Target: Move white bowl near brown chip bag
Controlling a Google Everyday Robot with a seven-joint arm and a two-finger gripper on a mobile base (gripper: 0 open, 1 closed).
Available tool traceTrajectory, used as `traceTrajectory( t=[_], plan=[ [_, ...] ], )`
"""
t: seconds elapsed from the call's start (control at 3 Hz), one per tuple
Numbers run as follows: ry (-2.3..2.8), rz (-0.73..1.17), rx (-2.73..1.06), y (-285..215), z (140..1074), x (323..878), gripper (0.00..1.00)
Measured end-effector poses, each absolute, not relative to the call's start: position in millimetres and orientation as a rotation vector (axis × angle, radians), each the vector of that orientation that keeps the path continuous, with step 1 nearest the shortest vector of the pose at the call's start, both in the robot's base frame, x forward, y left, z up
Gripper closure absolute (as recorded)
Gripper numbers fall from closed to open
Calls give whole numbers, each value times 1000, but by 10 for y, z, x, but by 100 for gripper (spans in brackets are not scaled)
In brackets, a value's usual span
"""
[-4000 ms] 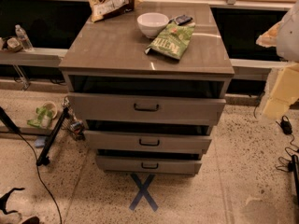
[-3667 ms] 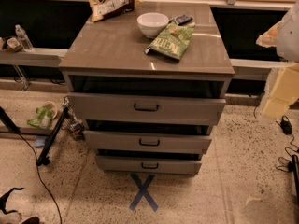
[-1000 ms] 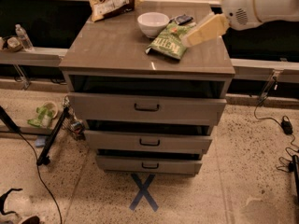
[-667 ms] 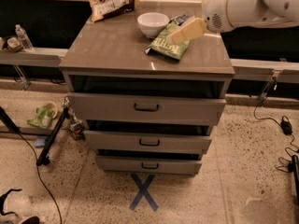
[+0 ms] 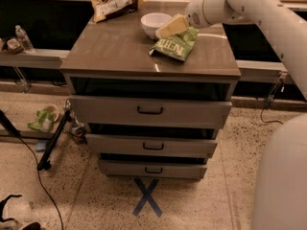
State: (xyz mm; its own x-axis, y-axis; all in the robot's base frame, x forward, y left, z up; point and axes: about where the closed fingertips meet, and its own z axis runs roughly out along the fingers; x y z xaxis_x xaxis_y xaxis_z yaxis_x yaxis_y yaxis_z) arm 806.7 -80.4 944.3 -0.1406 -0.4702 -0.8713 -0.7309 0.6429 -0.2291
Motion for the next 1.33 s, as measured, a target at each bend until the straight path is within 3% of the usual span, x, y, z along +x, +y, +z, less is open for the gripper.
traceTrajectory(
  t=[0.33,1.0,1.33],
  plan=[
    [1844,250,-969,-719,9270,8422,0],
    [1860,209,-970,-678,9277,8506,0],
    [1865,219,-1021,-504,9233,8536,8]
  ],
)
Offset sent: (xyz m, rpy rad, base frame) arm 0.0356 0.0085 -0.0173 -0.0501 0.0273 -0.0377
